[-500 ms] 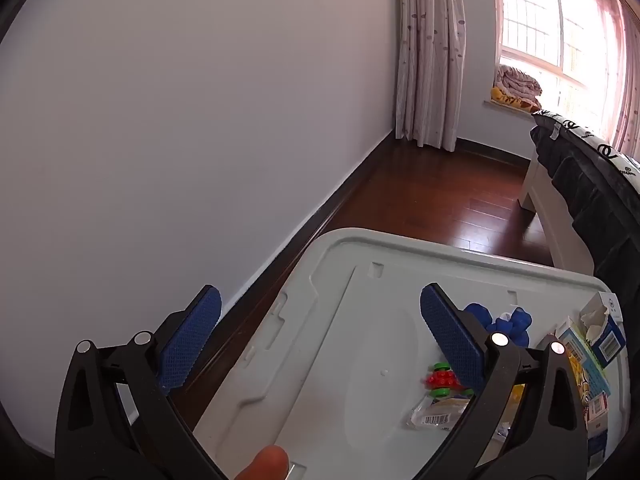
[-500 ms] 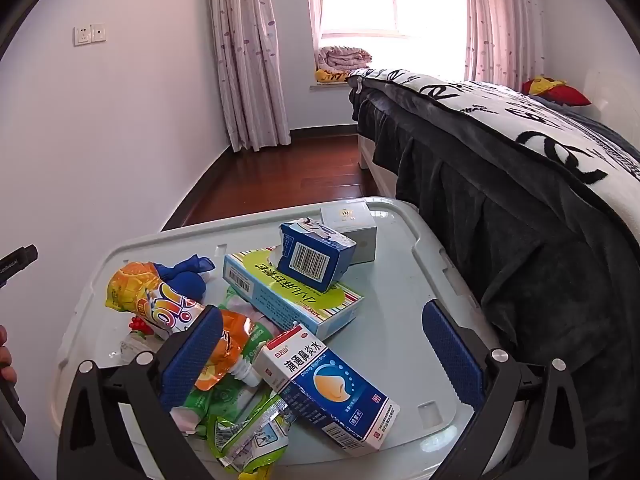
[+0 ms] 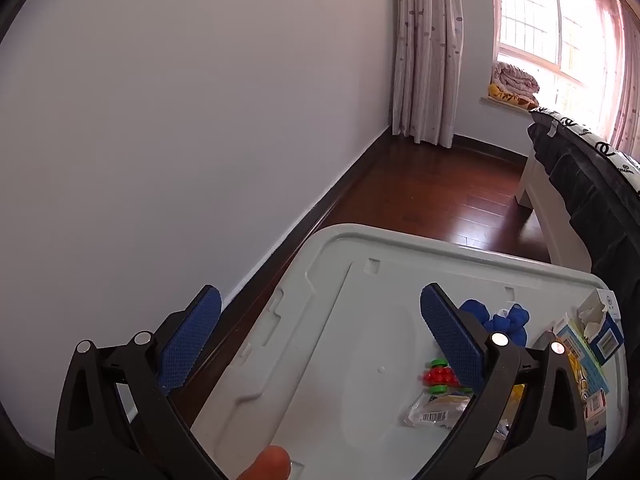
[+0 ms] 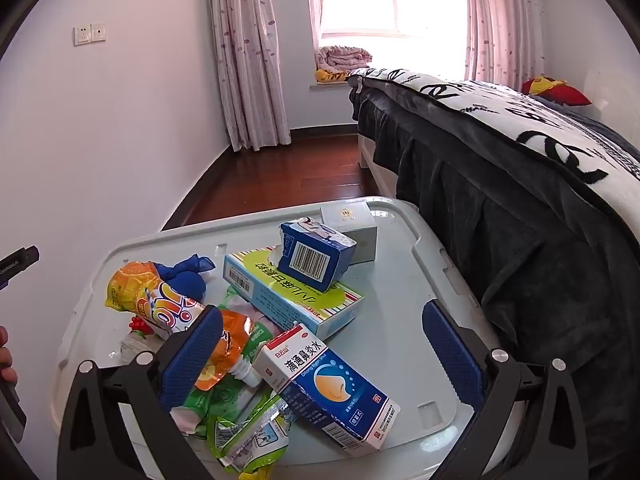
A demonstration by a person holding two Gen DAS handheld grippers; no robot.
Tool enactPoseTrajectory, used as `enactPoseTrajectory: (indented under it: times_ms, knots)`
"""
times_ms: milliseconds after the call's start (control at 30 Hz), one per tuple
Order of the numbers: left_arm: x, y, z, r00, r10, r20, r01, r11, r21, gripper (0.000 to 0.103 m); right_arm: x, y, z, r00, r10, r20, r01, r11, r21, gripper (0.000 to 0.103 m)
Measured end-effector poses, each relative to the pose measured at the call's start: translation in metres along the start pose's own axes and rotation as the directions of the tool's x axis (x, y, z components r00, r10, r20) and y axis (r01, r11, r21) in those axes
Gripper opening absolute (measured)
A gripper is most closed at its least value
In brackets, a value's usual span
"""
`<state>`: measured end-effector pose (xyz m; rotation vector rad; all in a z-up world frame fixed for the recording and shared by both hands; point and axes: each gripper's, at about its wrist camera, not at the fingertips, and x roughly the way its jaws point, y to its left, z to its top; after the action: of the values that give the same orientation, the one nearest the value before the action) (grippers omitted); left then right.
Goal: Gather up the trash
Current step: 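Move the right gripper toward the orange juice pouch on the lid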
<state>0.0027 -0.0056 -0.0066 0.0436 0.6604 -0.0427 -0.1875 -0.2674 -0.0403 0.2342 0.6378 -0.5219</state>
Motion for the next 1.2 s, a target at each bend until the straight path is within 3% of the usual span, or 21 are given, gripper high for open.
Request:
enactPoseTrajectory:
  times_ms: [567, 1200]
  knots:
    - [0.002, -0.025, -0.011, 0.993, -0.093, -0.075, 0.101, 0.989, 0.111, 0.098, 0.006, 0.011, -0.005, 1.000, -0.002, -0.026, 0.001, 0.999, -0.055, 0.098]
    - [-0.010, -0.041, -0.047, 0.987, -0.129, -0.096, 0.136, 0.988, 0.070, 0.098, 0.027, 0.025, 0.018, 0.999, -0.034, 0.015, 0.035, 0.999, -0.038, 0.098]
